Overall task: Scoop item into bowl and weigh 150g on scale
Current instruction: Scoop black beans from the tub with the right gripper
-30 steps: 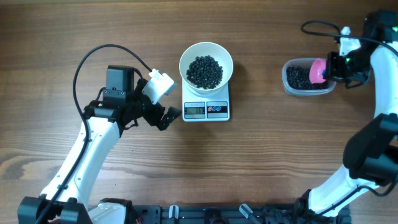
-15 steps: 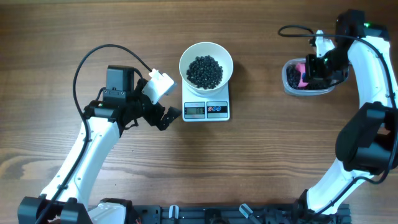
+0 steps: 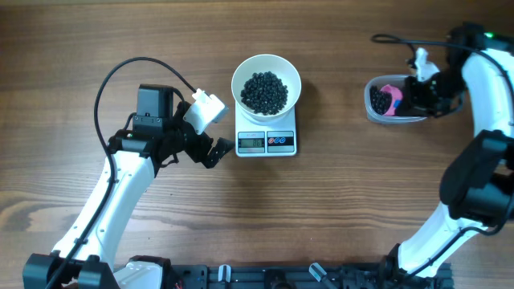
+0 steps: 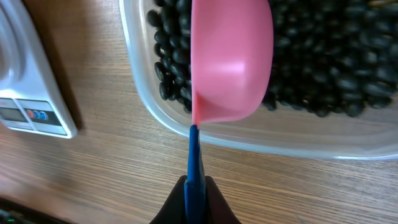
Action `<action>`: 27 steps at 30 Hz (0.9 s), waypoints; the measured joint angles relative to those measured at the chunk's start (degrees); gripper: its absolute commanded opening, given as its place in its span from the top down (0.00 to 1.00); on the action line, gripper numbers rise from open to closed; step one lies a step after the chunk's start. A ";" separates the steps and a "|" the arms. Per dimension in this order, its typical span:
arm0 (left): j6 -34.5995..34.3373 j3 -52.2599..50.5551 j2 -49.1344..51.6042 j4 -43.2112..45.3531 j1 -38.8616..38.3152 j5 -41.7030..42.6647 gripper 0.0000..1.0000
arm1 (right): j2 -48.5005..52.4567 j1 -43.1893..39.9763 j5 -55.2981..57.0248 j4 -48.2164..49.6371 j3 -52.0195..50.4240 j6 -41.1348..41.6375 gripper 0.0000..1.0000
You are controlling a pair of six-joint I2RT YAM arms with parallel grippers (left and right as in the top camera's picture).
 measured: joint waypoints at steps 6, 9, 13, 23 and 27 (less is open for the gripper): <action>0.00 0.00 0.00 0.00 0.00 0.00 0.00 | 0.07 -9.07 -8.46 1.11 -0.02 -3.30 0.96; 0.00 0.00 0.00 0.00 0.00 0.00 0.00 | 0.09 -13.05 -13.20 1.07 -0.02 -5.25 0.96; 0.00 0.00 0.00 0.00 0.00 0.00 0.00 | 0.09 -16.76 -19.10 0.96 -0.02 -8.07 0.96; 0.00 0.00 0.00 0.00 0.00 0.00 0.00 | 0.09 -17.31 -32.59 0.85 -0.02 -11.63 0.96; 0.00 0.00 0.00 0.00 0.00 0.00 0.00 | 0.09 -13.62 -36.15 0.90 -0.02 -11.63 0.96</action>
